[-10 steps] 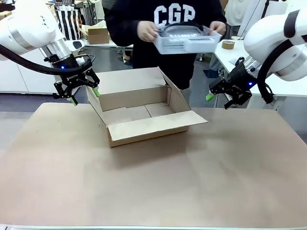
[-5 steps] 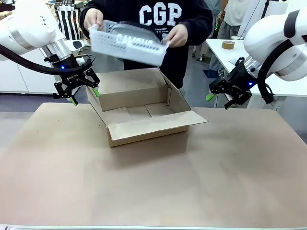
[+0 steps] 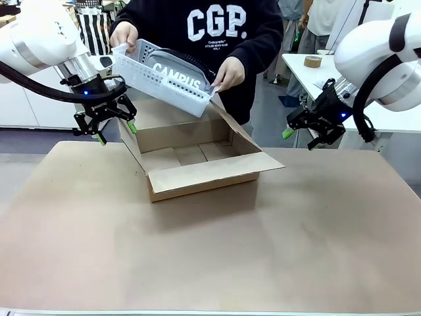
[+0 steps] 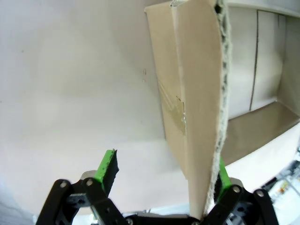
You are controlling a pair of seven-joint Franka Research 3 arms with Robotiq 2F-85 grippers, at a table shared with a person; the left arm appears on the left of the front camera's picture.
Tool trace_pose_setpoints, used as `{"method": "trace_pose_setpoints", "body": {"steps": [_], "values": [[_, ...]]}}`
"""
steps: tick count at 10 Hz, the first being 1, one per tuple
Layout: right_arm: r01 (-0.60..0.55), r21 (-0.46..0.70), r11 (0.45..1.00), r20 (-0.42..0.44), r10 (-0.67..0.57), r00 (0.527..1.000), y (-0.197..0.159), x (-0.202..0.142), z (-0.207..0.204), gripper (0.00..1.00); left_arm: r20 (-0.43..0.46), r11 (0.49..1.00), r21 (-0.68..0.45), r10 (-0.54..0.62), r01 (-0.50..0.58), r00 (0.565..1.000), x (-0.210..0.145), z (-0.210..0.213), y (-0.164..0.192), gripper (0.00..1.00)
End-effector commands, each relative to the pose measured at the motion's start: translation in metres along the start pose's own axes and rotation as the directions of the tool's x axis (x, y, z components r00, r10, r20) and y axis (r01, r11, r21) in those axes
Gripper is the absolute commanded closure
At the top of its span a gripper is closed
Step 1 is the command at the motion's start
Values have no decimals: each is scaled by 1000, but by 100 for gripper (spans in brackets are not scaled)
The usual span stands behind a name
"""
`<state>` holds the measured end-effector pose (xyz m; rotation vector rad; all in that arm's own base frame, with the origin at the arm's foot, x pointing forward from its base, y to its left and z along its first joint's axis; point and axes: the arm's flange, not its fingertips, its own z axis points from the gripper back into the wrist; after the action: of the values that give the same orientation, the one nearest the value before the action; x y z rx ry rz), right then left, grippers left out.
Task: Pack the gift set into the box.
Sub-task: Lift both hands away from the flaps of the Package Box.
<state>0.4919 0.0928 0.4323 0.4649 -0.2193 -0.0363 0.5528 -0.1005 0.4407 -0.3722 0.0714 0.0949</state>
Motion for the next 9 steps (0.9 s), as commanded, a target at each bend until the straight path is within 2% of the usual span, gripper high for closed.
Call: {"method": "trace_pose_setpoints", "body": {"steps": [1, 9], "values": [[6, -18, 1000, 9, -6, 1000, 2, 2, 3, 0, 2, 1000, 10, -4, 4, 1000, -1, 0, 1, 0], [6, -18, 1000, 9, -6, 1000, 2, 2, 3, 0, 2, 1000, 10, -4, 4, 1000, -1, 0, 1, 0]]}}
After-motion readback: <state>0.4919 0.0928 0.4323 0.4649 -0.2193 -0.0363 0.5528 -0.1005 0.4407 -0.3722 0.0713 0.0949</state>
